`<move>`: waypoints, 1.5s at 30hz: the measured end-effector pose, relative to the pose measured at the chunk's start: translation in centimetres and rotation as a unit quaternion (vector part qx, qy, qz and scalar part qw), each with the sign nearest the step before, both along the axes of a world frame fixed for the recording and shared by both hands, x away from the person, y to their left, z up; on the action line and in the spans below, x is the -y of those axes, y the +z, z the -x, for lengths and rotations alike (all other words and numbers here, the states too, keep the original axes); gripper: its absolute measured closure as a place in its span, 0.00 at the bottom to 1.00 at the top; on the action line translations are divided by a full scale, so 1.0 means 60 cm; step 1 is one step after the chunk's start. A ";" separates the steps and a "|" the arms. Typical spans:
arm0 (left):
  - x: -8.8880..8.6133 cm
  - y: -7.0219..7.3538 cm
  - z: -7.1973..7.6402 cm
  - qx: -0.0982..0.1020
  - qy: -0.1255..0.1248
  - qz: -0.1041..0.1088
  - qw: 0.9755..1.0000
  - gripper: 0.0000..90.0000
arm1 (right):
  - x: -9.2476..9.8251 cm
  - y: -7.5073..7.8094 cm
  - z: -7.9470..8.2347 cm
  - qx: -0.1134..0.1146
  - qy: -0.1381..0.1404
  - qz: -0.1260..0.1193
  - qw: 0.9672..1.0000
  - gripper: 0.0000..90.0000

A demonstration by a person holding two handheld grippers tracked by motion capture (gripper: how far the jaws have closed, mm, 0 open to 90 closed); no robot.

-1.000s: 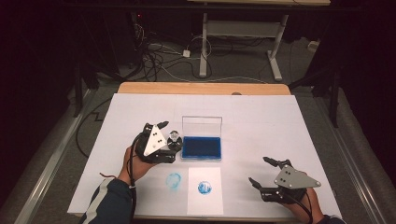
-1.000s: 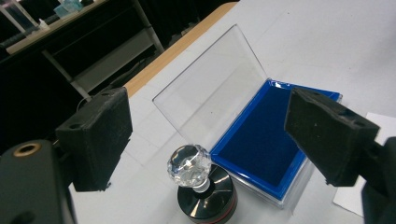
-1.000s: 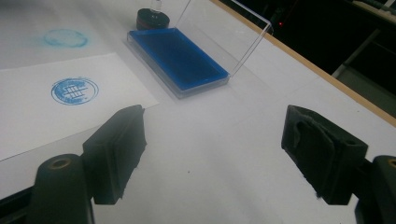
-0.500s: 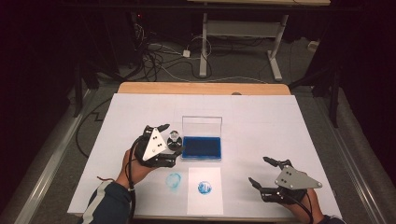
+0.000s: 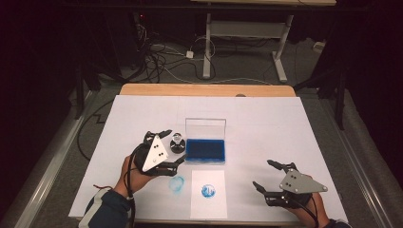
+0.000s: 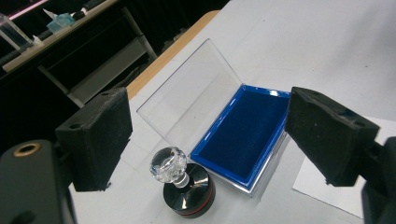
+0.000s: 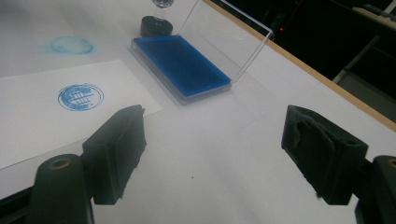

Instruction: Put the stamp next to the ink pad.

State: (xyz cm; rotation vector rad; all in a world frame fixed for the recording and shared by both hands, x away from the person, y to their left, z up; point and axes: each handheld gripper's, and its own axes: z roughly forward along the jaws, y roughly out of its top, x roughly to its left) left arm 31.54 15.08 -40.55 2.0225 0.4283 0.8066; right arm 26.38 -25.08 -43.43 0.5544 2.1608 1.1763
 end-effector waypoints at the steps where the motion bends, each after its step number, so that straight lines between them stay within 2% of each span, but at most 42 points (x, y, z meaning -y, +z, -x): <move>1: -0.001 0.000 0.001 0.000 0.000 0.000 1.000 0.16 | 0.000 0.000 0.000 0.001 0.000 0.001 1.000 0.24; 16: -0.022 -0.002 0.033 0.003 0.000 -0.013 1.000 0.16 | -0.002 0.001 0.003 0.002 0.001 0.001 1.000 0.24; 30: -0.047 -0.021 0.058 0.001 0.006 -0.030 1.000 0.16 | -0.004 0.001 0.007 0.003 0.002 0.003 1.000 0.24; 37: -0.058 -0.033 0.070 -0.006 0.012 -0.037 0.999 0.16 | -0.002 0.000 0.007 0.001 -0.001 0.002 1.000 0.24; 45: -0.075 -0.048 0.082 -0.003 0.026 -0.051 0.998 0.16 | -0.003 0.000 0.009 0.005 0.000 0.002 1.000 0.24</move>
